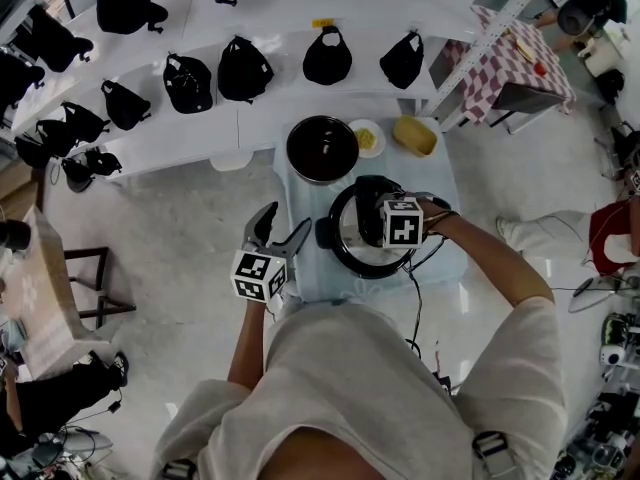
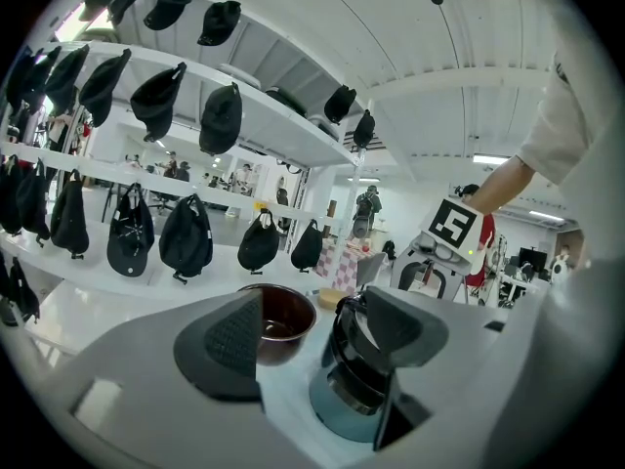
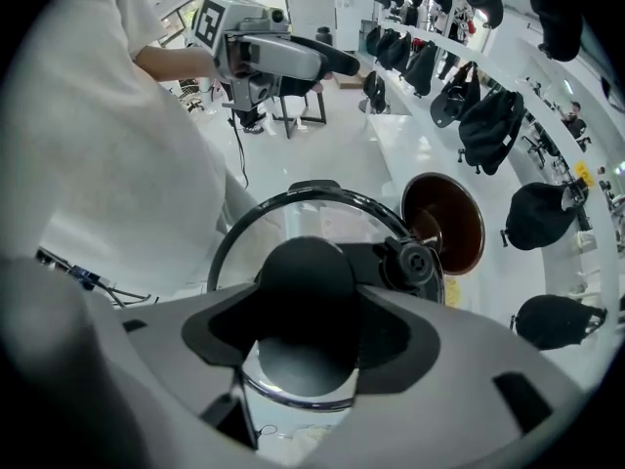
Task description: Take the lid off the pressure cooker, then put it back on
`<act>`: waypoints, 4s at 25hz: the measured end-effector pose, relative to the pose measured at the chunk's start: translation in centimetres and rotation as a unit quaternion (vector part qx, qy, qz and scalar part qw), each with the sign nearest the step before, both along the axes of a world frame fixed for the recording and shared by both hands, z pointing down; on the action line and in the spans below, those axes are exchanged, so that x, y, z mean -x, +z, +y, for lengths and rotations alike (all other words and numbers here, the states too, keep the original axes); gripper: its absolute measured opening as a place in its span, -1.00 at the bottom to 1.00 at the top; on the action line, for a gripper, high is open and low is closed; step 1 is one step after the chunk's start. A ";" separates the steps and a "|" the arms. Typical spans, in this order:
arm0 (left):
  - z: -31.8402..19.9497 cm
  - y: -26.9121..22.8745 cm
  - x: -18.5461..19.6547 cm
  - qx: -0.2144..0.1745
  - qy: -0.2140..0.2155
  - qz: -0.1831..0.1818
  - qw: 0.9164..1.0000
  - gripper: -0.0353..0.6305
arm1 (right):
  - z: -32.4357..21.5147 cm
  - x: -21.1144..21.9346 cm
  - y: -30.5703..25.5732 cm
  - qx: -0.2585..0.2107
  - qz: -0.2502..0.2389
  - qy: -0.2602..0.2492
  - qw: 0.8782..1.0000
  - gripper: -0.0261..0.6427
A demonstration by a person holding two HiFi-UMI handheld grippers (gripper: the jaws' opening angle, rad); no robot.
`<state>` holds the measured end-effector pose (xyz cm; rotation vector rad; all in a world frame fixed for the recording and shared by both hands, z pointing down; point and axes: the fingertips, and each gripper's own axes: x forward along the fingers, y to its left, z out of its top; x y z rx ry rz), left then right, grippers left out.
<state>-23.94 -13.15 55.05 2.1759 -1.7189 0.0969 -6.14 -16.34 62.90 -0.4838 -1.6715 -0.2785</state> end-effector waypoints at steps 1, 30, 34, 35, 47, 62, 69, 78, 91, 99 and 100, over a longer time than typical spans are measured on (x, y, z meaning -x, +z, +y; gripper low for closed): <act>0.0 -0.1 0.0 -0.001 0.000 0.000 1.000 0.07 | 0.0 0.0 -0.1 0.000 0.000 0.001 1.000 -0.11; -0.3 -0.4 -0.3 -0.003 0.010 -0.005 1.000 0.07 | -1.9 0.0 0.2 0.005 0.022 0.257 0.966 -0.11; -0.1 -0.2 -0.4 -0.002 0.010 -0.006 1.000 0.07 | -1.9 -0.1 0.3 0.006 0.024 0.283 0.959 -0.11; 0.0 -0.2 -0.5 -0.002 0.009 -0.006 1.000 0.07 | -1.9 -0.1 0.3 0.005 0.022 0.280 0.960 -0.11; 0.0 -0.8 -0.9 -0.003 0.020 -0.014 1.000 0.07 | -1.7 -0.4 -0.7 -0.005 0.018 0.253 0.967 -0.11; -2.0 -1.5 -4.2 -0.012 0.072 -0.015 0.997 0.07 | -3.2 -3.1 -5.3 -0.019 -0.028 0.301 0.953 -0.11; -3.8 -1.9 -9.2 -0.023 0.141 -0.014 0.990 0.07 | -3.9 -9.8 -6.5 -0.033 -0.031 0.387 0.921 -0.11; -5.8 -2.0 -16.7 -0.028 0.232 -0.015 0.972 0.07 | -4.2 -20.7 -7.1 -0.052 -0.025 0.506 0.861 -0.11; -6.8 -2.4 -23.8 -0.020 0.291 -0.022 0.956 0.07 | -2.8 -31.7 -3.3 -0.037 0.006 0.601 0.798 -0.11; -7.1 -2.8 -24.2 -0.012 0.273 -0.044 0.961 0.07 | -4.9 -31.5 4.1 -0.008 0.003 0.611 0.791 -0.11; -7.1 -2.7 -24.2 -0.009 0.271 -0.048 0.961 0.07 | -5.1 -31.5 5.2 -0.006 0.005 0.612 0.791 -0.11</act>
